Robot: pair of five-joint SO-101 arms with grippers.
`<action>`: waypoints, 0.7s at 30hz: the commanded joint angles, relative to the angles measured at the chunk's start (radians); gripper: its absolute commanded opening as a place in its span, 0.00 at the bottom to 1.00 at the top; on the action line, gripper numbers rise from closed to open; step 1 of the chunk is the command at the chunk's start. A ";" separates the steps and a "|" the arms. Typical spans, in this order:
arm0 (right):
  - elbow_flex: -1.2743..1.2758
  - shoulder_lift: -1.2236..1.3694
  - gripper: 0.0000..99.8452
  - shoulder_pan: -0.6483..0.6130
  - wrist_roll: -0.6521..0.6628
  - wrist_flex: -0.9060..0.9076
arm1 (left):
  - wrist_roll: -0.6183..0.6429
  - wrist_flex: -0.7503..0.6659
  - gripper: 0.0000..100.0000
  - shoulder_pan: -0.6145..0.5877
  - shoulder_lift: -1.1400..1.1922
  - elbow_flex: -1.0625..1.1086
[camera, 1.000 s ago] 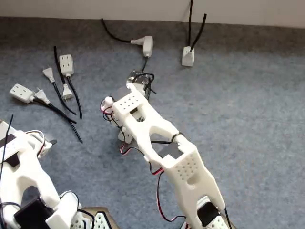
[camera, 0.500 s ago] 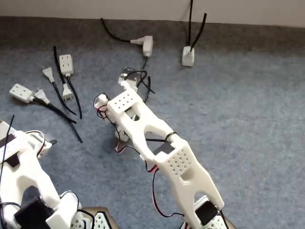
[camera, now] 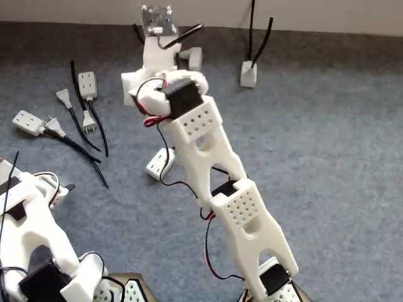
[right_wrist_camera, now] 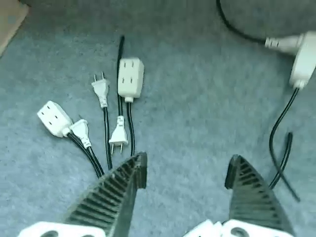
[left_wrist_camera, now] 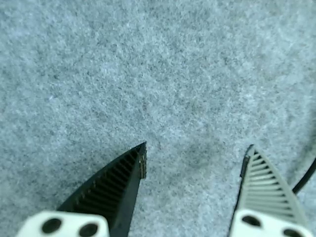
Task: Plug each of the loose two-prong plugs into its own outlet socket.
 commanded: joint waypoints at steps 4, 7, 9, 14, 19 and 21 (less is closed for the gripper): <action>-0.165 -0.188 0.26 0.114 0.330 0.125 | 0.002 -0.006 0.31 0.051 -0.028 -0.005; -0.168 -0.269 0.25 0.166 0.399 0.186 | 0.002 -0.005 0.31 0.070 -0.028 -0.005; -0.166 -0.318 0.25 0.222 0.402 0.191 | -0.002 -0.008 0.31 0.090 -0.028 -0.012; -0.160 -0.400 0.25 0.440 0.402 0.193 | -0.061 -0.003 0.31 0.209 -0.022 -0.139; -0.160 -0.406 0.25 0.665 0.347 0.194 | -0.020 0.150 0.31 0.300 -0.019 -0.427; -0.160 -0.406 0.25 0.736 0.285 0.194 | -0.020 0.235 0.31 0.332 -0.019 -0.564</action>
